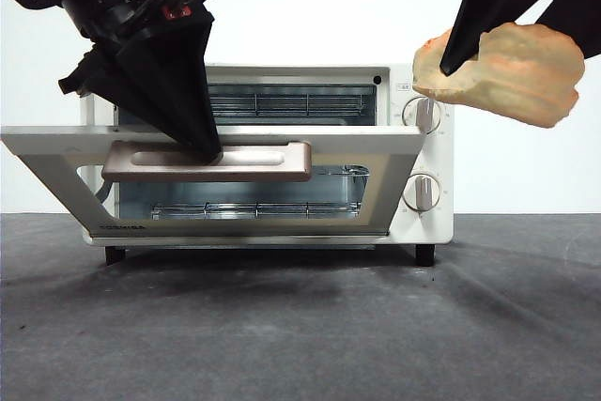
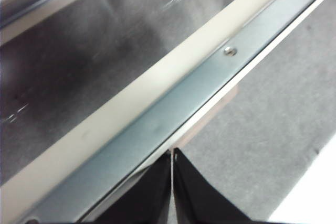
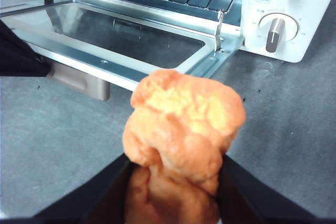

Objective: The left arm flap open the oven, the right arm pick bread and place it into oven, the left arm flap close the oven

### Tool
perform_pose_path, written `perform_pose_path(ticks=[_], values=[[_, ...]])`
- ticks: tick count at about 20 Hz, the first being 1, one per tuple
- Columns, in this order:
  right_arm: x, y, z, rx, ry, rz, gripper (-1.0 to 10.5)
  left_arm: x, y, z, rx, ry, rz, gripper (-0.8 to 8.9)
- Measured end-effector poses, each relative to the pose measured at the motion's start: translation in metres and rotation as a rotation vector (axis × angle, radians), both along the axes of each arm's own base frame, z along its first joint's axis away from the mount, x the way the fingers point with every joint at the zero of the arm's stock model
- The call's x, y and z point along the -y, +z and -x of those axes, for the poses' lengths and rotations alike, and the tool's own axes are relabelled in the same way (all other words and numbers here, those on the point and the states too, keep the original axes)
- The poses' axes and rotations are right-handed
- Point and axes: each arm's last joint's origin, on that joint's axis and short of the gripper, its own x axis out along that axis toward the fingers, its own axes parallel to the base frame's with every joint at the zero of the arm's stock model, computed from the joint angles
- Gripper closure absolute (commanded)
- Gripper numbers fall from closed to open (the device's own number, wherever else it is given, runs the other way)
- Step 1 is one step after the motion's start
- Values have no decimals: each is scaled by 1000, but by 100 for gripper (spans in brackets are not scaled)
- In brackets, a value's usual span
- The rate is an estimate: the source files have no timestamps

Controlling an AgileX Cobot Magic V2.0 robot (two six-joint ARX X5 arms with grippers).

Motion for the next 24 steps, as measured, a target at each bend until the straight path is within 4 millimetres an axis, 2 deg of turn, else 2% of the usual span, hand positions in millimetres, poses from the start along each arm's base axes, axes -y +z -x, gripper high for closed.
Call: perform_pose_path(ticks=[10, 19, 21, 24], values=[[0, 0, 0, 1, 1, 1, 743, 6, -1, 6, -15, -3, -17, 798], [0, 0, 0, -1, 3, -1, 743, 3, 7, 8, 24, 15, 7, 798], [0, 0, 0, 1, 3, -2, 743, -3, 14, 9, 45, 30, 23, 798], [-2, 2, -1, 18, 6, -23, 743, -23, 34, 14, 120, 87, 68, 798]])
